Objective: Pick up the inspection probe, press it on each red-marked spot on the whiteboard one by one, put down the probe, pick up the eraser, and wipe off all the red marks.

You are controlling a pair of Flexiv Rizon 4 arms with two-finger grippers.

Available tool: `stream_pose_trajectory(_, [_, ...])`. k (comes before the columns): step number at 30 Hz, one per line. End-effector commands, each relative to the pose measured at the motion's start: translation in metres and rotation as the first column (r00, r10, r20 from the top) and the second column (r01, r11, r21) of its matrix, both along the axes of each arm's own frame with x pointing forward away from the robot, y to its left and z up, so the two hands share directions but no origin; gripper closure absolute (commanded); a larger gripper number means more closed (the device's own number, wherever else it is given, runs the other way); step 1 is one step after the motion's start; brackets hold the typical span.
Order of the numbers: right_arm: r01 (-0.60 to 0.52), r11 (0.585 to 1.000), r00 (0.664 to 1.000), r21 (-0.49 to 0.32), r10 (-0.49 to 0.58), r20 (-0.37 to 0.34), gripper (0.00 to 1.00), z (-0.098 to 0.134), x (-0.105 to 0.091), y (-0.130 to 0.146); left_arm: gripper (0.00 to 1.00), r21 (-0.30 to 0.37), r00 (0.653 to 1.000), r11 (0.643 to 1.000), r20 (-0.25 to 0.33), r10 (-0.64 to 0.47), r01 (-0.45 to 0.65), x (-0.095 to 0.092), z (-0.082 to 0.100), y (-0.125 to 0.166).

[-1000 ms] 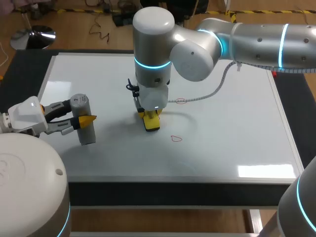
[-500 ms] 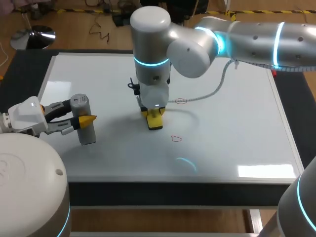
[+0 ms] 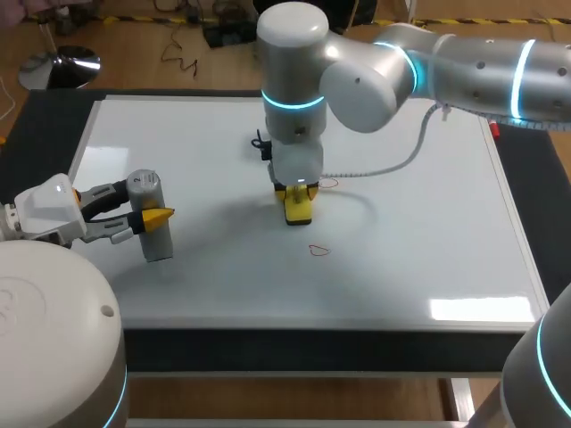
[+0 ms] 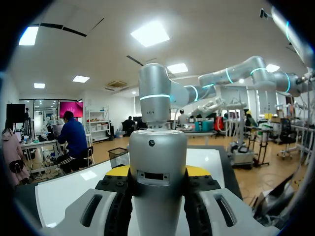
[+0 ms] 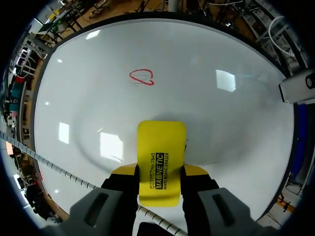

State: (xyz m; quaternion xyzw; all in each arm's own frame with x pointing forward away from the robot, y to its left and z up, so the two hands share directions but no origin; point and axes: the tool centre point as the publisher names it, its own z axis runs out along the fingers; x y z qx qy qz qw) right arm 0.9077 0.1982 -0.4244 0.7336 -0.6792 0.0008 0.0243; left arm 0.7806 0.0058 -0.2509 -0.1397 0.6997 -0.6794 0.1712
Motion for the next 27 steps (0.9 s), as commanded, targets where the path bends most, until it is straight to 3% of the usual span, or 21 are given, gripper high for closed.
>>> stream_pose_trajectory(1, [0.002, 1.000, 1.000, 0.014, -0.002, 0.011, 1.00, 0.016, -0.001, -0.012, 1.00, -0.001, 1.000, 1.000, 0.003, 0.001, -0.001, 0.000, 0.000, 0.000])
stream_pose_trajectory(12, [0.073, 0.995, 0.996, 0.065, -0.075, 0.039, 1.00, 0.048, 0.019, -0.048, 1.00, -0.001, 1.000, 1.000, 0.003, 0.001, -0.001, 0.000, 0.000, 0.000])
stream_pose_trajectory(27, [0.318, 0.945, 0.946, 0.070, -0.321, 0.043, 1.00, 0.057, 0.044, -0.172, 1.00, -0.001, 1.000, 1.000, 0.003, 0.001, -0.001, 0.000, 0.000, 0.000])
